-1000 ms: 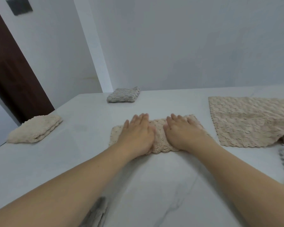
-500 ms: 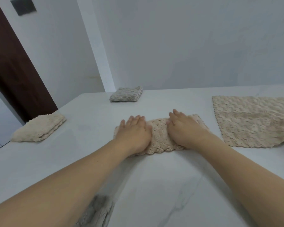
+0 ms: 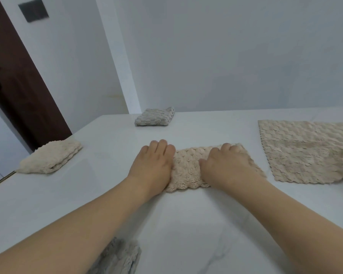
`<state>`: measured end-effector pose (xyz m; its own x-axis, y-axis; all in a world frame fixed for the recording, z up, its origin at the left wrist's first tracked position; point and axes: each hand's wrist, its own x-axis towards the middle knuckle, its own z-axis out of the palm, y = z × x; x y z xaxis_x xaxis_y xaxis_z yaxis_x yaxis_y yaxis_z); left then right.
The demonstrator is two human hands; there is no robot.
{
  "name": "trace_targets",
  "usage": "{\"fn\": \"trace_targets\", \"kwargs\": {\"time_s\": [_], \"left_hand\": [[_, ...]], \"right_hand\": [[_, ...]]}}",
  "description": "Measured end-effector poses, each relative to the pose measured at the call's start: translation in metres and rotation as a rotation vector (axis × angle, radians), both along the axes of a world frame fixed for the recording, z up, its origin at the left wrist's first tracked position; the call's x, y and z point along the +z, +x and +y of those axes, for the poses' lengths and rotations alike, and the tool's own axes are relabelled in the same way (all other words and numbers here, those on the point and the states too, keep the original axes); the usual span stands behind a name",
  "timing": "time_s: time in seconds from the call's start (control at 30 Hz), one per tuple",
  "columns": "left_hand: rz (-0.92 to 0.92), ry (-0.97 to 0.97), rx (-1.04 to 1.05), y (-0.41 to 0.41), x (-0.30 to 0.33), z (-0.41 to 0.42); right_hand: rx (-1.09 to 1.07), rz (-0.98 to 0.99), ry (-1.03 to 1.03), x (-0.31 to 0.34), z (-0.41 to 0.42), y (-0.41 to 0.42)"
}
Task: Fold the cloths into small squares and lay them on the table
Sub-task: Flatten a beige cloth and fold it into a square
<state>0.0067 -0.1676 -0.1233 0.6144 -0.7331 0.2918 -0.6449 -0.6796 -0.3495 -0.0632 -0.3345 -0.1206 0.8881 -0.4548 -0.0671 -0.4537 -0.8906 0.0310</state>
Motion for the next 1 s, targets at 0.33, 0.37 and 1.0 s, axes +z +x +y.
{"fn": "trace_targets", "kwargs": {"time_s": [0.33, 0.37, 1.0], "left_hand": [[0.371, 0.292, 0.067, -0.051, 0.041, 0.003], [0.373, 0.289, 0.059, -0.055, 0.044, -0.001], [0.497, 0.266, -0.250, -0.066, 0.042, -0.006]], "right_hand": [[0.102, -0.162, -0.068, -0.003, -0.045, -0.001], [0.093, -0.211, -0.108, 0.000, -0.043, 0.000], [0.208, -0.543, 0.092, -0.014, -0.072, 0.006]]}}
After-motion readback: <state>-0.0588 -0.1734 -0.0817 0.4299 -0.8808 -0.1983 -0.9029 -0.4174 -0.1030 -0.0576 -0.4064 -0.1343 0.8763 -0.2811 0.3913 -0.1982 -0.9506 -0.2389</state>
